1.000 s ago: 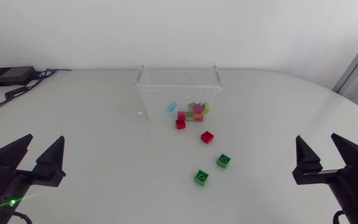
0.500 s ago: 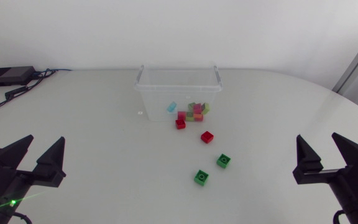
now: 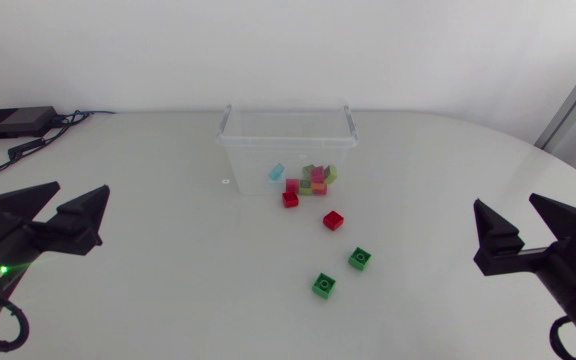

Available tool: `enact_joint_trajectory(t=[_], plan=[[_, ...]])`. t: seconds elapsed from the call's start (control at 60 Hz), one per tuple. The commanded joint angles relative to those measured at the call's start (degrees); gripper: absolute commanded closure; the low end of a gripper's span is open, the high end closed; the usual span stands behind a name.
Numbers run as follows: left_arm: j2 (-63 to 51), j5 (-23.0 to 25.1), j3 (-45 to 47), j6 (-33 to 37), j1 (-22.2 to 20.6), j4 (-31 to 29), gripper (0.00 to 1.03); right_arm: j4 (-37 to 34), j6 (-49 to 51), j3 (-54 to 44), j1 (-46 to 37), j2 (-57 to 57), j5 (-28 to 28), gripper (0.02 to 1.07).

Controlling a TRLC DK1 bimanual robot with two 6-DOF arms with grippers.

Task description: Pick up the duplo bricks and place them in the container

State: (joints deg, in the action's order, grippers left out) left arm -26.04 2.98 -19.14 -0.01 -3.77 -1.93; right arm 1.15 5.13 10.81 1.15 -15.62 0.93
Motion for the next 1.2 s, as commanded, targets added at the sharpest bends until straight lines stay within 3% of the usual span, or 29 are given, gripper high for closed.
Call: enact_joint_trajectory(t=[0.0, 0.2, 0.333, 0.467, 0.733, 0.817, 0.933, 1.183], plan=[[-6.30, 0.18, -4.68, -0.60, -1.85, -0.70, 0.06, 0.17, -0.64, 3.17, 0.61, -5.04, 0.57, 0.07], [-24.85, -0.08, -15.93, -0.08, -4.76, -8.35, 0.06, -1.76, -0.82, 7.91, -1.06, -18.66, 5.14, 0.07], [-38.91, -0.87, -24.72, 4.41, -7.92, -15.73, 0.06, -1.59, -0.82, 9.32, -4.22, -25.34, 9.44, 0.07], [-49.54, -4.21, -30.87, 9.85, -14.16, -21.27, 0.06, -3.61, -0.82, 11.60, -7.12, -32.72, 14.19, 0.07], [-60.35, -4.21, -40.54, 14.60, -26.29, -30.59, 0.06, -9.58, 0.85, 14.59, -6.68, -41.69, 20.96, 0.07], [-65.19, -3.95, -45.38, 12.40, -29.36, -33.49, 0.07, -10.64, 2.08, 15.12, -4.66, -43.18, 18.41, 0.07], [-70.90, -1.84, -49.86, 10.21, -32.26, -34.28, 0.07, -10.73, 7.97, 15.91, 1.05, -46.26, 9.97, 0.07], [-83.21, 1.59, -60.32, 4.67, -38.77, -37.35, 0.10, -14.77, 11.05, 17.84, 4.13, -48.46, 12.34, 0.07]])
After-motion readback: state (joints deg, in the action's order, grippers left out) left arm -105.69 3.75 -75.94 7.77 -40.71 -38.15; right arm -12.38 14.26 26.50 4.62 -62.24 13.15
